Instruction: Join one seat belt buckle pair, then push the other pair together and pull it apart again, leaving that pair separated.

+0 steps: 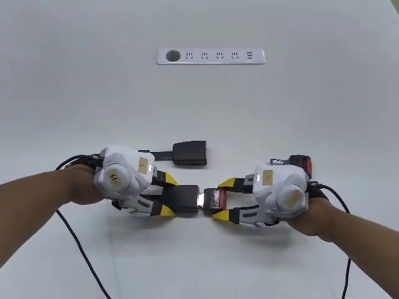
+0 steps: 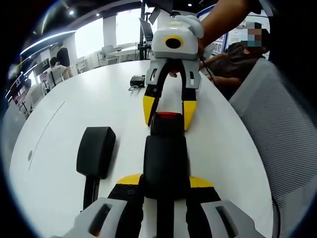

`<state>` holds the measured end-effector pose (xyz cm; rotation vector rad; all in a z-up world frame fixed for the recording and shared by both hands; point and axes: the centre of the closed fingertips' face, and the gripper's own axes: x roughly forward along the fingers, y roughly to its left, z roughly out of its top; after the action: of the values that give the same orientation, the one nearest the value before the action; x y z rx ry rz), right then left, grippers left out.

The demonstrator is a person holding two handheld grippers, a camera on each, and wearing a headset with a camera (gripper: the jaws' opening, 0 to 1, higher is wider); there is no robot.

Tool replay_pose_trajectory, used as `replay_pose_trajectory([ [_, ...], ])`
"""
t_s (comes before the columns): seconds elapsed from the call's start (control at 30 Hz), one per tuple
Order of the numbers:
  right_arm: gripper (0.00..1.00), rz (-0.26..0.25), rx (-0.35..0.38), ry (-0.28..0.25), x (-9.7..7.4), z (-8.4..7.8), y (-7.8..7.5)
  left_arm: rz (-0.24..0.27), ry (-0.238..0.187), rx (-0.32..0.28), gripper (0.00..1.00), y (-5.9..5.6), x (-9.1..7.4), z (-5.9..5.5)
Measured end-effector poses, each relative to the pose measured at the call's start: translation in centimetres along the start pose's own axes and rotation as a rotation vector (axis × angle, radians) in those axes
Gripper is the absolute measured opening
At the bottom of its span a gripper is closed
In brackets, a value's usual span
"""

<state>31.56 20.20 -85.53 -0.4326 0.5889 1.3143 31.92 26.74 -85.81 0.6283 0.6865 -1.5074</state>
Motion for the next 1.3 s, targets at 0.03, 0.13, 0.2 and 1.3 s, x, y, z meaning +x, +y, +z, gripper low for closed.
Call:
replay_pose_trajectory([
  [0.03,0.34,-0.001,0.014,0.007,0.0,0.0,0.0,0.000,0.008,0.006,0.33,0.0,0.0,0.0],
  [0.13,0.35,-0.008,-0.005,0.030,0.1,0.0,0.1,0.003,0.029,0.010,0.34,-0.1,0.1,0.1],
  [0.2,0.35,-0.012,-0.009,0.041,0.1,0.1,0.1,0.007,0.044,0.003,0.34,-0.1,0.1,0.2],
  [1.3,0.79,-0.283,0.169,-0.040,-11.3,-1.8,-8.2,0.198,-0.128,-0.150,0.84,6.4,-4.4,5.9],
])
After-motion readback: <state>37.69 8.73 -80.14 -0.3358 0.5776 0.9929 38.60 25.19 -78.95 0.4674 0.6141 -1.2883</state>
